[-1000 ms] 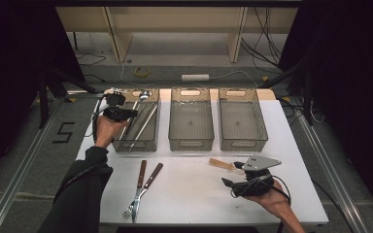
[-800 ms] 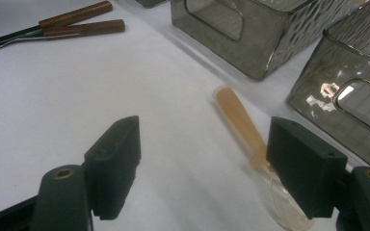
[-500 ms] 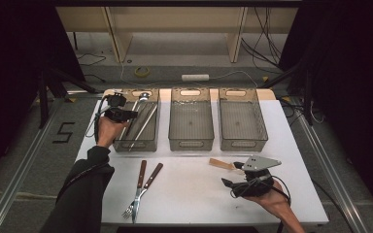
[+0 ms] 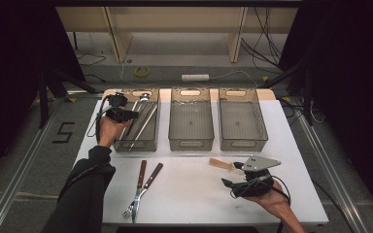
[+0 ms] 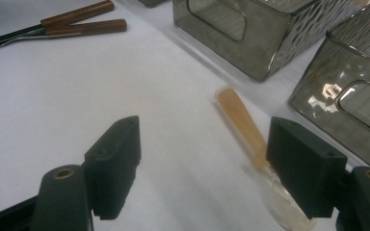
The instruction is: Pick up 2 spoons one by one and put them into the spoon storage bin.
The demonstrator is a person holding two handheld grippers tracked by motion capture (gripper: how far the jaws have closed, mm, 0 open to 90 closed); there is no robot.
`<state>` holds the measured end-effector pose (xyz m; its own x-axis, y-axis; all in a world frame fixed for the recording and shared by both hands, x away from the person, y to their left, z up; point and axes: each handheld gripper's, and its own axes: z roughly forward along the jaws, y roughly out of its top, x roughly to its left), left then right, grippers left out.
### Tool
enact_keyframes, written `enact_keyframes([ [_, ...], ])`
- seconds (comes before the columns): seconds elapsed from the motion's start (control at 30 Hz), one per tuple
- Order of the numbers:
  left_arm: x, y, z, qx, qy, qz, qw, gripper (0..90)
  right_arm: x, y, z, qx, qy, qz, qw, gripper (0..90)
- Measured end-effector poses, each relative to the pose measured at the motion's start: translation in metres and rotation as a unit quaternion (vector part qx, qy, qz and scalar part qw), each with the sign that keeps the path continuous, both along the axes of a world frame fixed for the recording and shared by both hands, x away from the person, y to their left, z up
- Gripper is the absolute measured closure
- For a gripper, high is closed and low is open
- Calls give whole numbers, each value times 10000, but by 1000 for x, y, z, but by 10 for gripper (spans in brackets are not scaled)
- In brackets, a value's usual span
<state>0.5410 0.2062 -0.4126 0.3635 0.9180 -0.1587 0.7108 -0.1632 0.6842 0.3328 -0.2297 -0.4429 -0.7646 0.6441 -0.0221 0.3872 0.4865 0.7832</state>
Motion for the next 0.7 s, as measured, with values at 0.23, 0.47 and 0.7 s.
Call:
enact_keyframes([
  [0.23,3,-25,13,-55,-100,-187,9998,839,0,0,0,-1,-23,8,10000,290],
  [0.47,6,-27,10,54,-15,-102,9999,839,0,-1,1,22,-29,-7,10000,290],
  [0.7,6,-34,17,-94,-29,-163,9998,840,1,-1,0,-12,-23,9,10000,290],
])
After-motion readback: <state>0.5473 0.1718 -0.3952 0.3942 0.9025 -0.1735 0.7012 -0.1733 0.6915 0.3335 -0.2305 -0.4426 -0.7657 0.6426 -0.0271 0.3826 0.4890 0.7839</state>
